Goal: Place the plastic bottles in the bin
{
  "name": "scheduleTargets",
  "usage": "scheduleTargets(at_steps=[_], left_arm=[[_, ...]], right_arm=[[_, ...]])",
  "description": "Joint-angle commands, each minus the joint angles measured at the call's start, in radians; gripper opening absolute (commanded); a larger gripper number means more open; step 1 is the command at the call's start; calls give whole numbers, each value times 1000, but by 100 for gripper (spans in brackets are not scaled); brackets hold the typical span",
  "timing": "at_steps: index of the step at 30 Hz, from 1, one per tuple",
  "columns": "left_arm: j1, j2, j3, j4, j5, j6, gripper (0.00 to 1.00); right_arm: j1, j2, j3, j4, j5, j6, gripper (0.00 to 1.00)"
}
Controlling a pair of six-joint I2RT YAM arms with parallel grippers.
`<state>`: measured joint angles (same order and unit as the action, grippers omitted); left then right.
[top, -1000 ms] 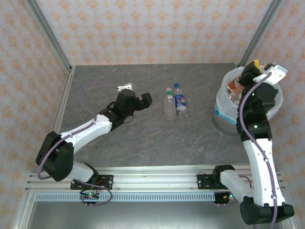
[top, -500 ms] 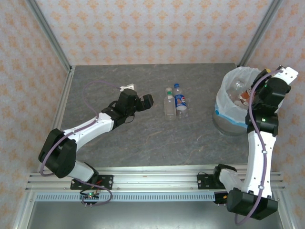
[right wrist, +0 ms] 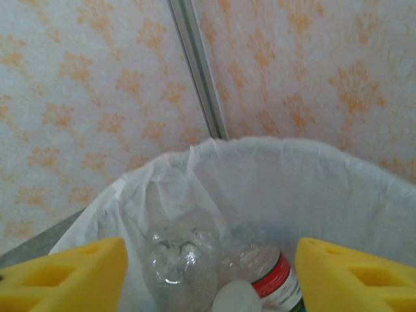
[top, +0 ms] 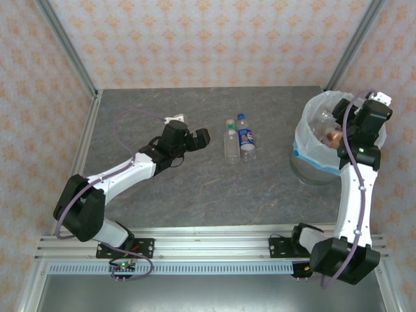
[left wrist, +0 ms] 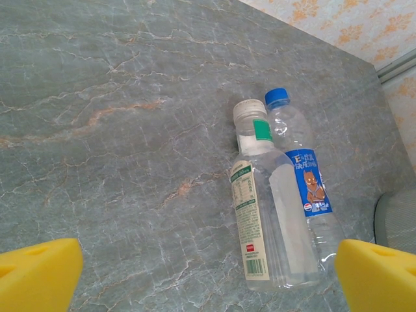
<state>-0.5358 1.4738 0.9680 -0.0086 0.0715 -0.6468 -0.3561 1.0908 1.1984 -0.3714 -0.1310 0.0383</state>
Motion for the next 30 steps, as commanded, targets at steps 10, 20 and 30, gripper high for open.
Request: scheduleTargets(at_steps=[10, 20, 30], left_arm=[[7, 35, 48, -19, 22, 12, 100], [7, 43, 40, -27, -5, -16, 100], [7, 21, 31, -61, -48, -21, 100]], right_arm=[[20, 14, 94, -195, -9, 32, 99], [234, 9, 171, -206, -48, -2, 99], [569, 87, 226, -217, 13, -94, 99]])
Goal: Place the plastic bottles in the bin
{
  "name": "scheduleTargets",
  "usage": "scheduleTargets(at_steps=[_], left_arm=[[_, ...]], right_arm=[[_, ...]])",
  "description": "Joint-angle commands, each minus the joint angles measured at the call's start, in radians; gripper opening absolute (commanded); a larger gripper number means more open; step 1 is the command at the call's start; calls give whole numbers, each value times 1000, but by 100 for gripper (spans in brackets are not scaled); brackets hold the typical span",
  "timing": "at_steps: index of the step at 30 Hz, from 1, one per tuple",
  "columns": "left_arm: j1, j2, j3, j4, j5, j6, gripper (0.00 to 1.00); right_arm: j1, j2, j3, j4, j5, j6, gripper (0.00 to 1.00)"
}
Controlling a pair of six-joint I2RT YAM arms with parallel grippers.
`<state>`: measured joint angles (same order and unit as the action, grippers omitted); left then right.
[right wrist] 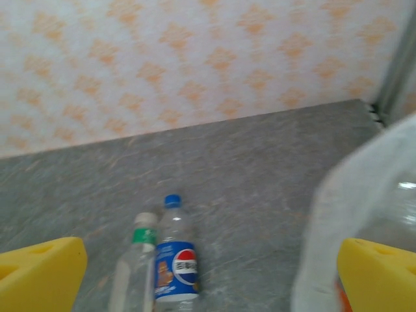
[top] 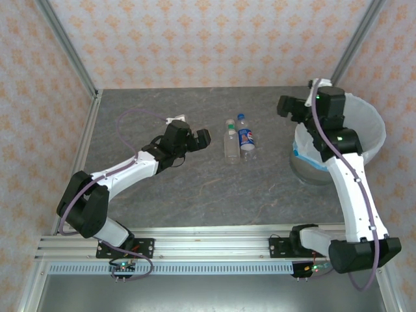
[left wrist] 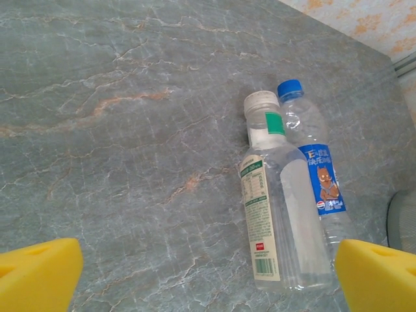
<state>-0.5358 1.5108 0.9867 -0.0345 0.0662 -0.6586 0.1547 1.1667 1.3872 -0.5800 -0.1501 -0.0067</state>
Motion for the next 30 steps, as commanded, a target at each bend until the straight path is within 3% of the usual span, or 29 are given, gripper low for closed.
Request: scheduleTargets(at_steps=[1, 7, 10, 18, 22, 26, 30], left_arm=[[6, -20, 11, -39, -47, -7, 100], [7, -16, 14, -42, -46, -13, 100], [7, -14, 10, -36, -40, -21, 100], [7, -19, -1, -19, -8, -7, 100], [8, -17, 1, -7, 23, -4, 100], [8, -21, -1, -25, 14, 1, 100], [8, -16, -2, -33, 17, 1, 100]], right_arm=[[91, 38, 45, -14, 31, -57, 99], [270, 157, 75, -49, 82, -107, 99], [304, 213, 58, -48, 129, -96, 99], [304, 328, -2, 5, 121, -15, 97], [269, 381, -22, 18, 108, 28, 87], [221, 406, -57, 24, 5, 27, 83], [197, 457, -72, 24, 36, 48, 78]])
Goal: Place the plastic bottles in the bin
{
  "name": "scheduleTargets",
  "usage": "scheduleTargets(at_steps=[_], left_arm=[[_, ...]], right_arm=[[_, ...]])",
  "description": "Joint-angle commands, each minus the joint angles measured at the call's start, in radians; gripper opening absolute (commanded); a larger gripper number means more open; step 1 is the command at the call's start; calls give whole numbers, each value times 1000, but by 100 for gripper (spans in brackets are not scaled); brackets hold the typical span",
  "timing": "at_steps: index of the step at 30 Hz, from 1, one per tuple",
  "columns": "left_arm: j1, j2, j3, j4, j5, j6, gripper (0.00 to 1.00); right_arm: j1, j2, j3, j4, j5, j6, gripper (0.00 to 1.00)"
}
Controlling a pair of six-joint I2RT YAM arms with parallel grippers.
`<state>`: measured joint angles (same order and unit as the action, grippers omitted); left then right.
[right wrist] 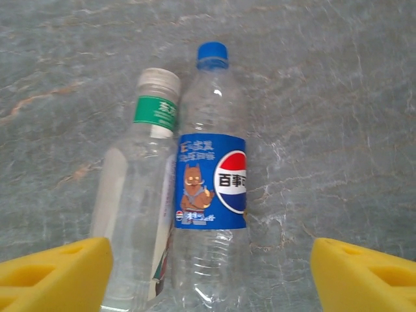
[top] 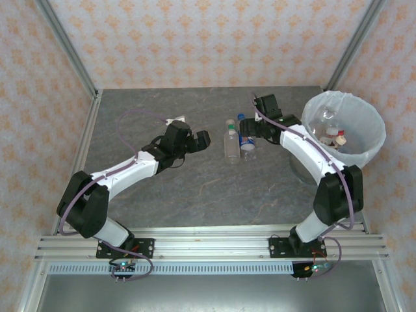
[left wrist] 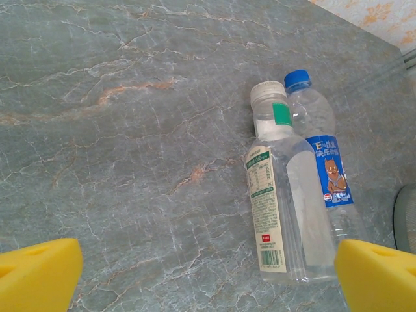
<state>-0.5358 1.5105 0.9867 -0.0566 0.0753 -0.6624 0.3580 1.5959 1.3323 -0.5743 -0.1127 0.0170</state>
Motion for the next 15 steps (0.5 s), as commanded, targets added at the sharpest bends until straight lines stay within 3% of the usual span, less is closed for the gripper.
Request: scheduleTargets(at_steps=[1, 15], left_arm=[[9, -13, 2, -13, 10, 4, 100], [10, -7, 14, -36, 15, -6, 100]], right_arm=[[-9, 41, -19, 17, 1, 20, 78], [-35, 210, -3, 25, -76, -27, 71]])
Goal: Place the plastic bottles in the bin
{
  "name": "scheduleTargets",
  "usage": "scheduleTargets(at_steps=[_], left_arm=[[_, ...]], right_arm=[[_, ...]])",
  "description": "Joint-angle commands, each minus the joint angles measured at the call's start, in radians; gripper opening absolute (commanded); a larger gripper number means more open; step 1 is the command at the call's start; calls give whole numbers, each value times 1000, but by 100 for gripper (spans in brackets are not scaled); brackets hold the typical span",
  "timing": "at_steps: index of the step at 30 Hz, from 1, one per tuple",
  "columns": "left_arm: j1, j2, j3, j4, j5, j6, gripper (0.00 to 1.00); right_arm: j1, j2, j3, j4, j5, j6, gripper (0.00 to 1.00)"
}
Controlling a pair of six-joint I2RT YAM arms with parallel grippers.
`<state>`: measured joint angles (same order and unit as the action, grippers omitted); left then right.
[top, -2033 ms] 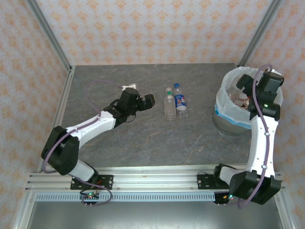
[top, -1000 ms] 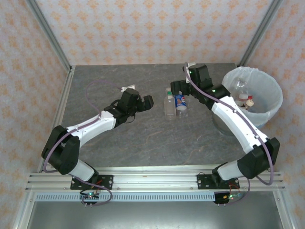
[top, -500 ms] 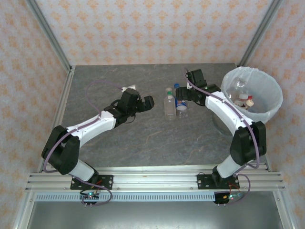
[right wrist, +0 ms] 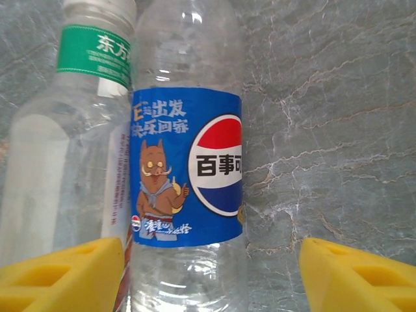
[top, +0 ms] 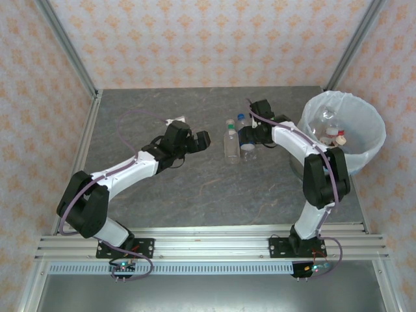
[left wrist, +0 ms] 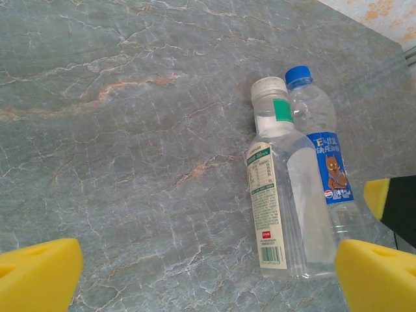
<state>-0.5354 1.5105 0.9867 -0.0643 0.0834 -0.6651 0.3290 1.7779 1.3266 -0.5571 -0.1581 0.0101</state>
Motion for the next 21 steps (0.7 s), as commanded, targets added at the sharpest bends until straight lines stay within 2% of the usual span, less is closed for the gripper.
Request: scheduleTargets(at_steps=[1, 9, 13, 18, 21], left_arm=[[9, -6, 15, -28, 7, -4, 100], [9, 7, 21, -28, 17, -5, 100], [9, 13, 26, -31, 17, -5, 100], [11, 23, 27, -31, 21, -8, 100], [10, 30, 29, -32, 21, -11, 100]], right_arm=[[-5, 42, 9, 7, -46, -24, 71], [-5, 137, 60, -6, -44, -10, 71], [-7, 168, 72, -13, 42, 15, 70], [-6, 175, 85, -25, 76, 32, 70], [-5, 179, 87, -10, 48, 26, 71]])
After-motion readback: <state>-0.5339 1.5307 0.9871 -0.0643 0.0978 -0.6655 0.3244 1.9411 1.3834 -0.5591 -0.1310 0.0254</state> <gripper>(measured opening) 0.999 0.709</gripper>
